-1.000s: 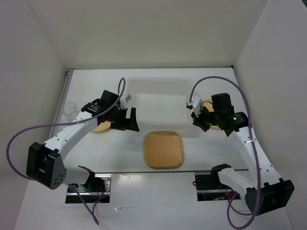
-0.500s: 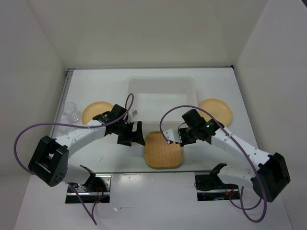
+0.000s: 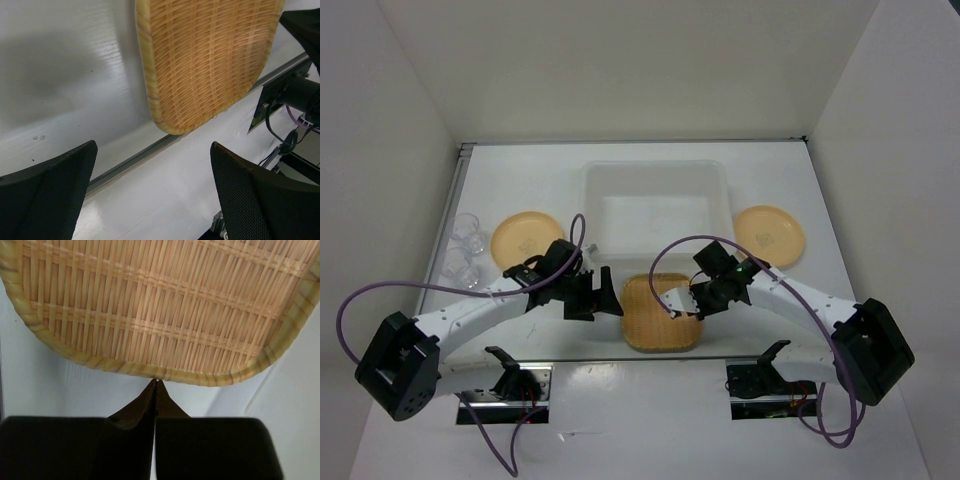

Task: Place the mixed dishes into the plastic bin

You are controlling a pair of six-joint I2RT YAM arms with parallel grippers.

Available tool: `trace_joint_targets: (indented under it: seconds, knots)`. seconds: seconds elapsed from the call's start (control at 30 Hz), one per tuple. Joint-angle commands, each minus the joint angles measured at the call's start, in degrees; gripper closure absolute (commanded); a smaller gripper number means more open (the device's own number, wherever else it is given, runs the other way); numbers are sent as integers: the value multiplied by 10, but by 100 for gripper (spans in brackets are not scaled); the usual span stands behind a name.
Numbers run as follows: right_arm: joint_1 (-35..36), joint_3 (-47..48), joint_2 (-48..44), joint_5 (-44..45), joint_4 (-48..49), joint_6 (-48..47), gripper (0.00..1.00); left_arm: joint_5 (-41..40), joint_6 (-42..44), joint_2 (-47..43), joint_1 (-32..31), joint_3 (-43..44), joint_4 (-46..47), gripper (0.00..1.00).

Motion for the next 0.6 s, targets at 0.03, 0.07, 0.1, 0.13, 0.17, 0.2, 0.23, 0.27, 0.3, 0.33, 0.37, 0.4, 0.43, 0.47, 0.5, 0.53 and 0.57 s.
trace_joint_targets:
  seconds: [0.03,0.07,0.1,0.13,0.17,0.2,0.23,0.27,0.3,0.33,0.37,0.4,0.43,0.47,0.5,0.53,0.57]
  knots:
    - [6,-6,19,-17,46,-14,100,-11,-21,-6,-10,-22,33,0]
    - [6,-6,19,-17,46,-14,100,-11,-21,-6,-16,-27,33,0]
    - [6,1,19,-22,46,-14,100,-11,-21,-6,-21,-27,39,0]
    - [6,10,19,-28,46,-9,100,-11,-21,-6,-21,-27,44,0]
    - [6,10,13,-28,39,-9,100,-11,-26,-6,-28,-27,44,0]
    - [11,15,13,-28,39,-9,100,-11,-27,-6,-28,-32,51,0]
    - [11,15,13,-28,39,-9,100,-11,-27,-6,-33,-39,62,0]
    - [16,15,13,-28,39,-9,100,-11,-27,0,-33,-39,69,0]
    - [16,15,13,-28,39,-9,100,-11,-27,5,-33,-44,74,0]
    - [16,15,13,-28,39,-9,100,-11,-27,5,-33,-44,79,0]
    - [21,15,13,-28,39,-9,100,-5,-27,14,-33,-44,86,0]
    - [21,22,13,-28,39,-9,100,-5,-27,21,-33,-44,86,0]
    - [21,30,13,-28,33,-9,100,-5,-27,21,-33,-44,92,0]
    - [21,38,6,-33,25,-9,100,-5,-27,21,-39,-44,92,0]
    - [21,38,6,-34,19,-9,100,-5,-27,21,-39,-44,98,0]
    - [21,45,-3,-41,12,-9,100,-5,-34,21,-46,-50,99,0]
    - [21,51,-9,-48,7,-9,100,-5,-34,21,-46,-50,99,0]
